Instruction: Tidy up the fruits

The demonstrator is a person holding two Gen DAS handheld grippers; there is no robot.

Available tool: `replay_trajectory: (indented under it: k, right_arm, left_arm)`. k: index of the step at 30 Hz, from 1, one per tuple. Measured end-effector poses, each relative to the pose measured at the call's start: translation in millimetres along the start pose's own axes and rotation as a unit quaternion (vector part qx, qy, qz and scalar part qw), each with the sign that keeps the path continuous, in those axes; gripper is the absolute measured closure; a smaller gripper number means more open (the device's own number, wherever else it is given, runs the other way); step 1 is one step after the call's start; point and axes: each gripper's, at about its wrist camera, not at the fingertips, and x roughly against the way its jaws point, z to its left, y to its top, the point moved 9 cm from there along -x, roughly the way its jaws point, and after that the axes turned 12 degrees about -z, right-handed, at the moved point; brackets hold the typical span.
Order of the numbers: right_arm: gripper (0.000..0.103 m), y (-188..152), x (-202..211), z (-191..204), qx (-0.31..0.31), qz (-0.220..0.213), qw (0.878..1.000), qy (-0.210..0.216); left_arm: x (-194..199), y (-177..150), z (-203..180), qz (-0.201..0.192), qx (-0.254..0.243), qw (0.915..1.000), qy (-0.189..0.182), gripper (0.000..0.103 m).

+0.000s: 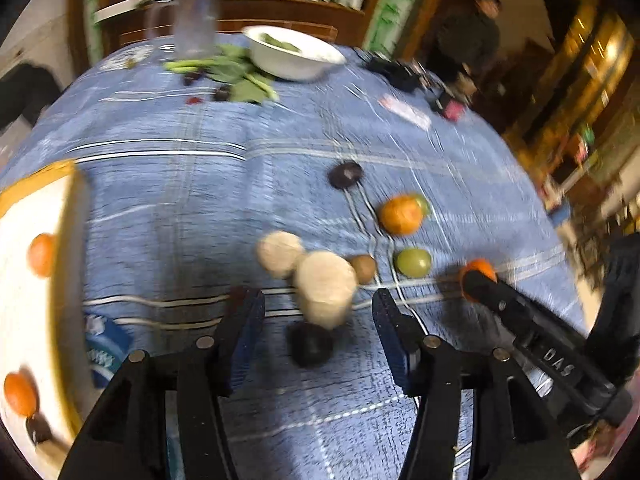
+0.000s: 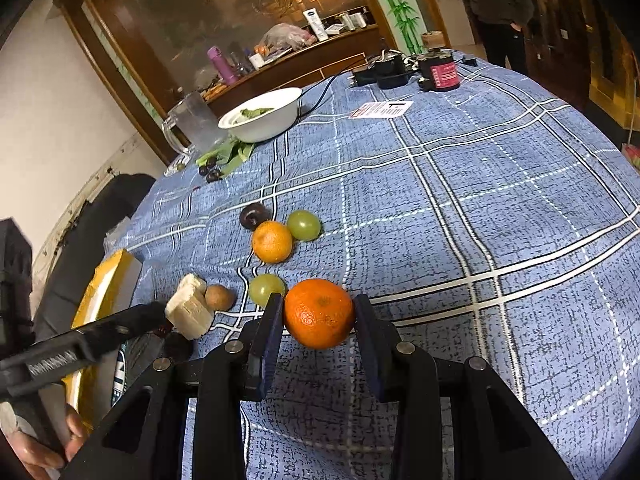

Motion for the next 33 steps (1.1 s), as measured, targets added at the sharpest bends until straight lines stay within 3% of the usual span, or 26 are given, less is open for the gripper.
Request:
replay_trajectory:
  k: [2, 5, 6, 7, 13, 16, 23, 29, 33]
  right_arm:
    - [0.065, -1, -1, 1, 0.005, 0.002, 1.000, -0.002]
    - [0.065, -1, -2, 1, 0.004, 0.005, 1.000, -0.001]
    - [0.065, -2, -3, 0, 0.003, 0.006, 1.000, -0.002]
    - [0.065, -2, -4, 0, 0.003, 0.007, 1.000, -0.001]
    - [0.065, -2, -3, 2, 0.006, 0.006, 1.000, 0.001]
    - [0.065, -2, -2, 2, 0.007, 0.003, 1.000, 0.001]
    - [0.065, 0, 1, 0, -0.007, 0.000, 1.000, 0.011]
    - [0.065, 6, 9, -4, -0.073, -0.007, 0.995, 0.066]
    - [0.065, -3, 17, 8, -0.108, 0.011, 0.988, 0.107]
  left_arm:
    - [-12, -12, -7, 0.018, -0.039, 0.9989, 0.016, 0.048]
    - [-16, -20, -12, 0.006, -0.098, 0.9942, 0.044, 0.052]
    - [-15, -21, -13, 0.000, -0.103, 0.9938, 0.043, 0.057]
    - [-14, -20, -12, -0.005, -0.104, 0.9935, 0.047, 0.074]
    - [0, -16, -5, -0.025, -0.091, 0.9942, 0.052, 0.081]
    - [21, -12, -7, -0.048, -0.078, 0.9947, 0.046, 0.098]
    - [83, 4, 4, -0.116, -0.014, 0.9928, 0.027, 0.098]
    - [135, 2, 37, -0.154, 0.021, 0.9872, 0.034, 0.098]
    - [153, -5, 72, -0.163, 0.053, 0.9841, 0.047, 0.098]
